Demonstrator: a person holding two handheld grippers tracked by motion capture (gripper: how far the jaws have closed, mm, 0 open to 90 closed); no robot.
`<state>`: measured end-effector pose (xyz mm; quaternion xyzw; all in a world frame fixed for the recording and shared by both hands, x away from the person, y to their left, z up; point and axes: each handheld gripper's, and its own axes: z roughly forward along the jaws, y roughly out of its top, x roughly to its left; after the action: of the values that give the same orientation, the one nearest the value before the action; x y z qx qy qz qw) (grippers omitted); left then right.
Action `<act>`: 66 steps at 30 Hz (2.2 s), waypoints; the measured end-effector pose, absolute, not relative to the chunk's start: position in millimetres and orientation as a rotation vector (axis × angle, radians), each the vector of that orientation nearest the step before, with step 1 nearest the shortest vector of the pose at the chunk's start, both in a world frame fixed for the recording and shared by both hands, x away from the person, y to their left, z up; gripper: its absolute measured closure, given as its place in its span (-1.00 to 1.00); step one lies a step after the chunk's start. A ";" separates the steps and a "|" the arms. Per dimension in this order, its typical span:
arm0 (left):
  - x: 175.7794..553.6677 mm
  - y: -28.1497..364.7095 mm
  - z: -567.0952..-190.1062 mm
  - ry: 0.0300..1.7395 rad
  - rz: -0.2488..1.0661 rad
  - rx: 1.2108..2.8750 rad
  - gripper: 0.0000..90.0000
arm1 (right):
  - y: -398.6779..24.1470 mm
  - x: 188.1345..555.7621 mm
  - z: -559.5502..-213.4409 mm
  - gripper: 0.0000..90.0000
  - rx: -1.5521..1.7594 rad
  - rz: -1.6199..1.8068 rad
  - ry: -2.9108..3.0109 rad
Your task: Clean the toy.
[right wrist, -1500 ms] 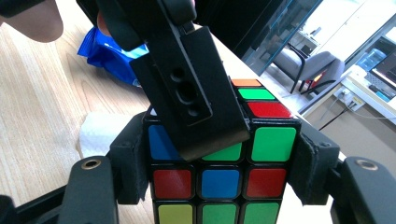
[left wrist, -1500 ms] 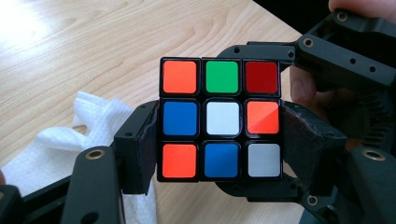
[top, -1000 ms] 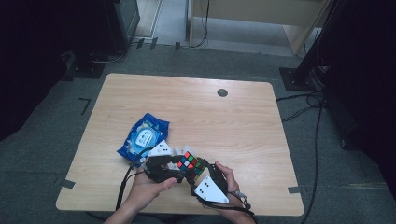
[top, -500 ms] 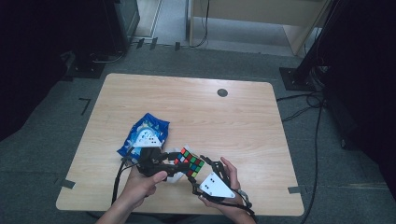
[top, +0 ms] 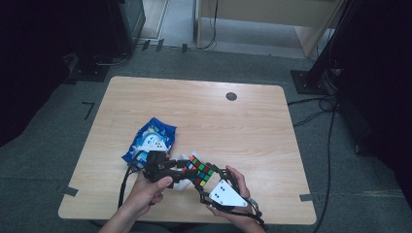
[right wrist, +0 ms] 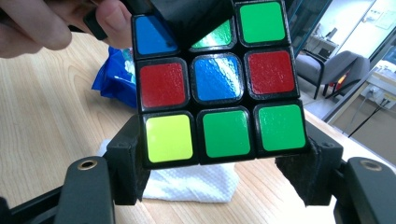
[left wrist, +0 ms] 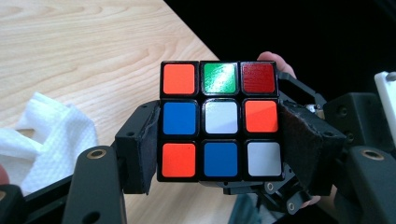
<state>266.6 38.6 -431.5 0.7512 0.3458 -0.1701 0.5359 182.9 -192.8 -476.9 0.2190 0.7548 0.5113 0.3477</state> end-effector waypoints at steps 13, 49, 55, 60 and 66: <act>266.0 49.9 -421.1 0.785 -0.295 1.735 -0.24 | -193.7 181.1 -471.2 -0.22 0.530 1.241 1.969; 277.3 26.9 -498.5 0.923 0.216 2.179 0.97 | -208.7 187.7 -475.6 -0.23 0.576 1.213 1.997; 271.4 48.7 -460.8 0.861 0.155 1.990 0.98 | -210.3 188.9 -477.0 -0.23 0.574 1.210 2.005; 264.4 54.6 -440.9 0.831 0.109 1.900 0.98 | -206.7 186.9 -477.1 -0.23 0.554 1.215 2.013; 256.2 57.8 -424.6 0.758 -0.002 1.776 0.98 | -199.7 184.8 -479.3 -0.23 0.530 1.202 2.031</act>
<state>256.2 57.8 -424.6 0.7562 0.3228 -0.0010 0.5691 184.8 -199.7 -479.3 0.2050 0.7855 0.4647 0.3536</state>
